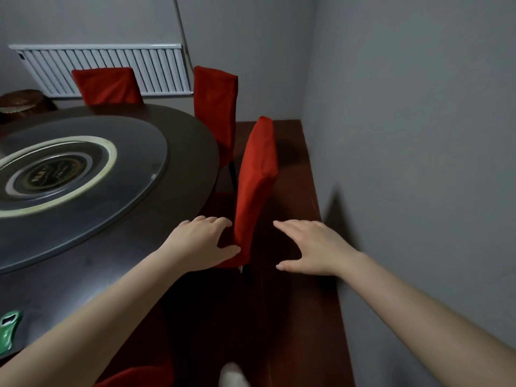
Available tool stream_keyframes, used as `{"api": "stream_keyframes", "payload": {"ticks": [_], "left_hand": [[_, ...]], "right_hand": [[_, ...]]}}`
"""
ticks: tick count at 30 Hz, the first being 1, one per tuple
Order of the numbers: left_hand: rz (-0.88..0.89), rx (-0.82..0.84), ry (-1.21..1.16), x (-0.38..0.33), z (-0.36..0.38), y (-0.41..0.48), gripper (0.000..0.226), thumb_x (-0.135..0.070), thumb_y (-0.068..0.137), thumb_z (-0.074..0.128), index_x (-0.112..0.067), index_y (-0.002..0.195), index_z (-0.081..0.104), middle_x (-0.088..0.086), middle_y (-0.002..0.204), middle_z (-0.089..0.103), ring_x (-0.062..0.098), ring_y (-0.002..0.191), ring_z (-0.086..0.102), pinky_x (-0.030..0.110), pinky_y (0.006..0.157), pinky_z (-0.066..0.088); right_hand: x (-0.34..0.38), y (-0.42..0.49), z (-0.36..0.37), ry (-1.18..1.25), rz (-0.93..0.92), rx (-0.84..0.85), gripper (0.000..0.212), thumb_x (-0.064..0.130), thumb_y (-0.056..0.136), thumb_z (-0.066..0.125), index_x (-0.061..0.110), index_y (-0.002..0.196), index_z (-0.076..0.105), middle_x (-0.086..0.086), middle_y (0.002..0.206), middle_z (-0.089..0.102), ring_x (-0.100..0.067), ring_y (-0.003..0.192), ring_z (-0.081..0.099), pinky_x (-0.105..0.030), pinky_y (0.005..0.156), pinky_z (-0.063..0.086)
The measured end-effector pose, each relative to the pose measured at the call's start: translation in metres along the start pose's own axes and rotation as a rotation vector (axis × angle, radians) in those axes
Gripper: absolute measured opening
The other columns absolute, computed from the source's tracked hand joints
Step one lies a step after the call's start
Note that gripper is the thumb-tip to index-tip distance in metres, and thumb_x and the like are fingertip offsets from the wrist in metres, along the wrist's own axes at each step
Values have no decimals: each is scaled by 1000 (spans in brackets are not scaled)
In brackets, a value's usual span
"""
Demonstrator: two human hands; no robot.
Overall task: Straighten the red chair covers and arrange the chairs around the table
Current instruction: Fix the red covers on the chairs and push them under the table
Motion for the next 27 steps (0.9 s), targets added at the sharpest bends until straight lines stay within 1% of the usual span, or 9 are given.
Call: {"api": "stream_keyframes", "payload": {"ticks": [12,16,22,27], "left_hand": [[151,-28,43,1,-31,219,73,-73,89,44,-30,147,36,-10,141,53,16,132,45,39,104,41],[197,-34,56,6,-42,285,74,-73,90,41,-29,150,33,-9,142,52,16,134,44,39,103,41],[202,33,44,8,-36,348,76,-73,90,41,-29,151,30,-7,148,47,18,136,42,40,105,40],[147,24,36,22,-32,389,75,-71,91,42,-28,151,32,-5,148,47,19,137,39,40,107,37]], "right_hand": [[-149,84,-46,-26,214,-41,94,69,79,59,27,155,22,6,159,29,-14,143,29,-32,115,22],[-186,120,-54,-14,286,-58,94,71,79,57,30,155,21,9,159,27,-13,144,27,-34,116,23],[-221,166,-53,31,279,-18,92,70,81,56,29,155,19,7,160,24,-13,145,24,-33,118,20],[-256,218,-56,56,220,-14,87,76,85,43,29,155,21,5,162,21,-15,146,23,-35,118,20]]}}
Point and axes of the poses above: each hand's wrist, its own y-axis towards the middle knuckle, its own z-axis out of the palm, x = y × z, the point moved 3 cm from there along y, towards the middle knuckle
